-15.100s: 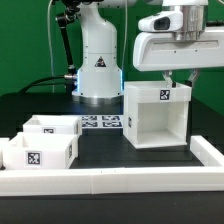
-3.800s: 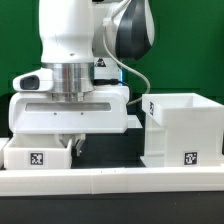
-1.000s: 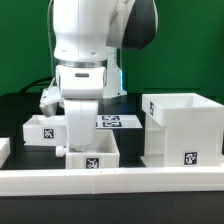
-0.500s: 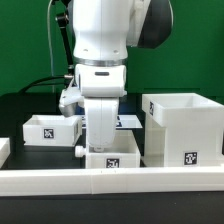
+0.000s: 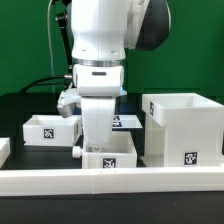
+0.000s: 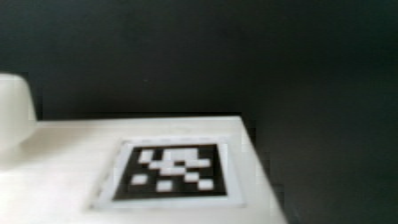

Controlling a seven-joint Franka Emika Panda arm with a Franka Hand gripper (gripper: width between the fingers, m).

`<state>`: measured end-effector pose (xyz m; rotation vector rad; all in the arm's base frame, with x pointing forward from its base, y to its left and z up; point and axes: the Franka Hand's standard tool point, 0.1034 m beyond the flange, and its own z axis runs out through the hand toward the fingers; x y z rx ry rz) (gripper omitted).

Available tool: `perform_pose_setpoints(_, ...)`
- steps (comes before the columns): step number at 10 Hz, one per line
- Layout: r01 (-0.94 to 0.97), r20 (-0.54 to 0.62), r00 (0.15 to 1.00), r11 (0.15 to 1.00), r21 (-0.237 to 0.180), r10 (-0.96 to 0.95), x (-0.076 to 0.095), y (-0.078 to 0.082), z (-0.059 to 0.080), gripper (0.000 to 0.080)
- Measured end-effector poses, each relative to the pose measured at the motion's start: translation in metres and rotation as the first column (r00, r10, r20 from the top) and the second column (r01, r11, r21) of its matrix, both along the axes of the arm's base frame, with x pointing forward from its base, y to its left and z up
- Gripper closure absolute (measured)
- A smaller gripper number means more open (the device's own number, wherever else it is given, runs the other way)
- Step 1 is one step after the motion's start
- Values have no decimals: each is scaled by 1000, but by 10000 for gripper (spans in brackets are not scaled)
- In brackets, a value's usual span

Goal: Assemble drawer

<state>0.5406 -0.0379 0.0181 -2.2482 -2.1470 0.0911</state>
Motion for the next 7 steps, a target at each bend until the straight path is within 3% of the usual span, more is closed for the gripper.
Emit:
perform_pose_setpoints(5, 22, -17, 1000, 1000, 3, -22, 1, -5, 1, 758)
perform_pose_setpoints(7, 3, -2, 1000, 1000, 13, -3, 3, 10, 0, 758)
